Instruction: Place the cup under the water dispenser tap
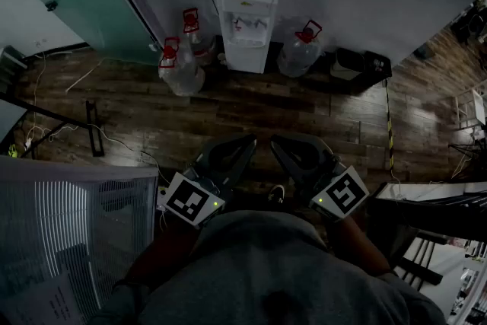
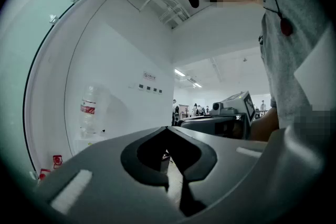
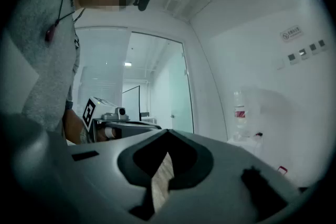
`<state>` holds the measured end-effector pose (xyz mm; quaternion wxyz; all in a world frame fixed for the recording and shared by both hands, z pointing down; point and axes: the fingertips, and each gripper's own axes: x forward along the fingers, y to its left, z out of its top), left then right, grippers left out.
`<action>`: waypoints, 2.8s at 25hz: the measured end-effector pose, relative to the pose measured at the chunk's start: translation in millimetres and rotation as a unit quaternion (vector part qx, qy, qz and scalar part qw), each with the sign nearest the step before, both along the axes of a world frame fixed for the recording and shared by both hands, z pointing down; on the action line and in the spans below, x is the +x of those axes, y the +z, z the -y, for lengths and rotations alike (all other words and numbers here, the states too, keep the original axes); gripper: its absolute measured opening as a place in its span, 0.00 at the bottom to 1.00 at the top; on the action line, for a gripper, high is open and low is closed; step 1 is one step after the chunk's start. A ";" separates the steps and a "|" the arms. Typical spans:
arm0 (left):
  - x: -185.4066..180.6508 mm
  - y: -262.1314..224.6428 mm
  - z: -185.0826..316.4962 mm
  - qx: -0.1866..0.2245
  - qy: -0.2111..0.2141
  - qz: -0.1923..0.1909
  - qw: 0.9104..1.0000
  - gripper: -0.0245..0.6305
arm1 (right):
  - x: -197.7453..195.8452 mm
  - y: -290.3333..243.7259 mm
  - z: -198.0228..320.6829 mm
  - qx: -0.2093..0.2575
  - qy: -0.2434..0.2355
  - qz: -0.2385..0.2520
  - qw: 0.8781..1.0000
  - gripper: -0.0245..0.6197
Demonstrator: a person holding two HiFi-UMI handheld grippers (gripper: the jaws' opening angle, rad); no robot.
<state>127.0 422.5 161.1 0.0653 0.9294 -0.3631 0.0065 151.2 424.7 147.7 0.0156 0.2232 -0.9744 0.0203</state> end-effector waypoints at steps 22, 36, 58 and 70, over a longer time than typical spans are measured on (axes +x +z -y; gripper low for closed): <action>-78.4 17.6 26.5 0.015 -0.049 0.002 0.999 0.05 | -60.4 7.8 22.2 -0.007 0.012 -0.004 1.000 0.05; -141.4 15.6 56.9 -0.007 0.004 -0.007 1.000 0.05 | -137.6 17.8 59.2 0.002 0.030 -0.014 0.999 0.05; -134.0 15.0 221.3 -0.008 -0.024 -0.005 1.000 0.05 | -124.6 20.7 228.6 -0.005 -0.010 -0.006 1.000 0.05; -109.0 12.7 295.7 -0.010 -0.060 0.007 0.998 0.05 | -101.8 17.1 297.7 -0.005 -0.050 -0.001 0.999 0.05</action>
